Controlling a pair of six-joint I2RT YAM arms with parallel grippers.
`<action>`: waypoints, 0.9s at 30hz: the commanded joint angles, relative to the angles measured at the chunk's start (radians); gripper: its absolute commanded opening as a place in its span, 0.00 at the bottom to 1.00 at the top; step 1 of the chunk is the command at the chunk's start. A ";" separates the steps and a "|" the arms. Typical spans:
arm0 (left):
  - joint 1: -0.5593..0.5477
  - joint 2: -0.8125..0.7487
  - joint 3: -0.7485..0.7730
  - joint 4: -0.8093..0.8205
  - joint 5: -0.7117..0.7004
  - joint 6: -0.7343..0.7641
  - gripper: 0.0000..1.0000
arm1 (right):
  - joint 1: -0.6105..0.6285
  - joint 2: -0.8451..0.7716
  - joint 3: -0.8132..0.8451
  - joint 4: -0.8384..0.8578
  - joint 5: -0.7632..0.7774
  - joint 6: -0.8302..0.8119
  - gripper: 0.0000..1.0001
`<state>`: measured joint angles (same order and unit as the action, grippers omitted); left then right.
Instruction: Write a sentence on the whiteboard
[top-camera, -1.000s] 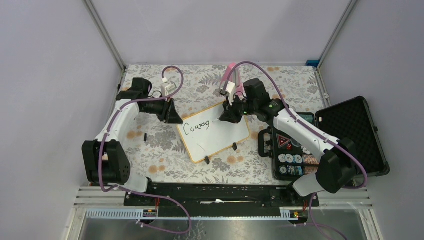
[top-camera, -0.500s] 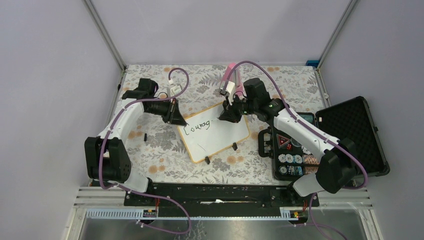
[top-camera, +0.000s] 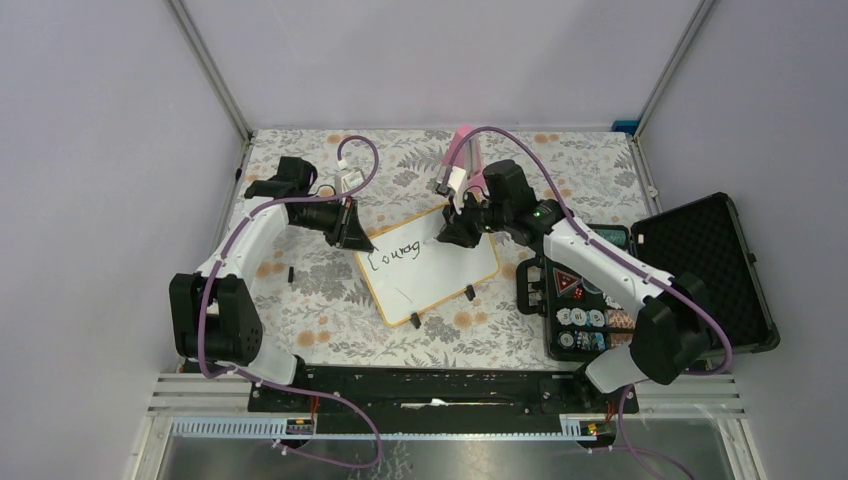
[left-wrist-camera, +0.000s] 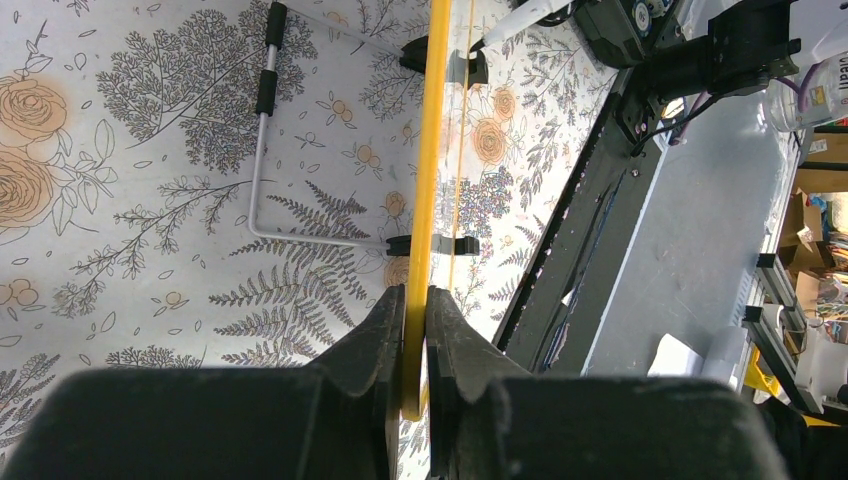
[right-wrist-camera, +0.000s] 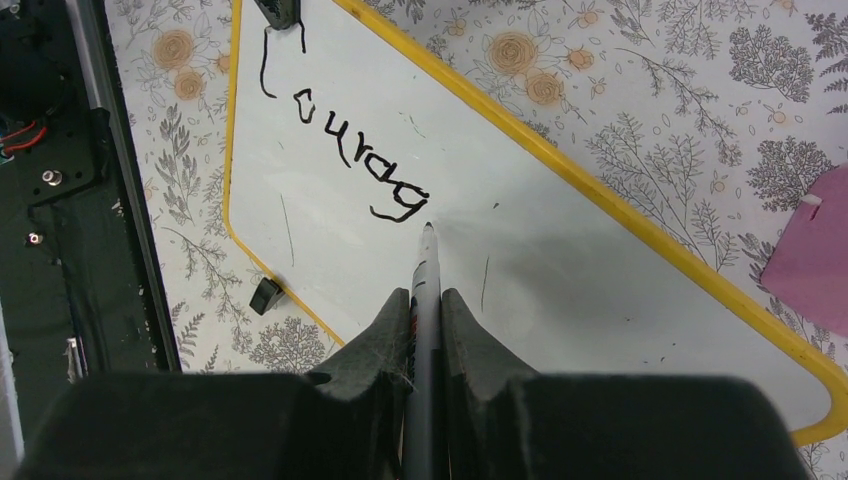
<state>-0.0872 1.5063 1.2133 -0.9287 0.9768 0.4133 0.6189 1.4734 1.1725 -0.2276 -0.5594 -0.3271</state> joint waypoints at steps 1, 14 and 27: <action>-0.006 0.011 0.031 0.042 -0.061 0.021 0.00 | 0.008 0.010 -0.002 0.045 0.031 -0.021 0.00; -0.008 0.013 0.026 0.042 -0.065 0.025 0.00 | 0.019 0.021 0.005 0.051 -0.013 0.002 0.00; -0.008 0.006 0.022 0.042 -0.067 0.026 0.00 | 0.022 0.039 0.019 0.047 0.073 -0.010 0.00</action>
<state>-0.0906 1.5070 1.2133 -0.9276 0.9730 0.4137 0.6350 1.5028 1.1706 -0.2115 -0.5400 -0.3313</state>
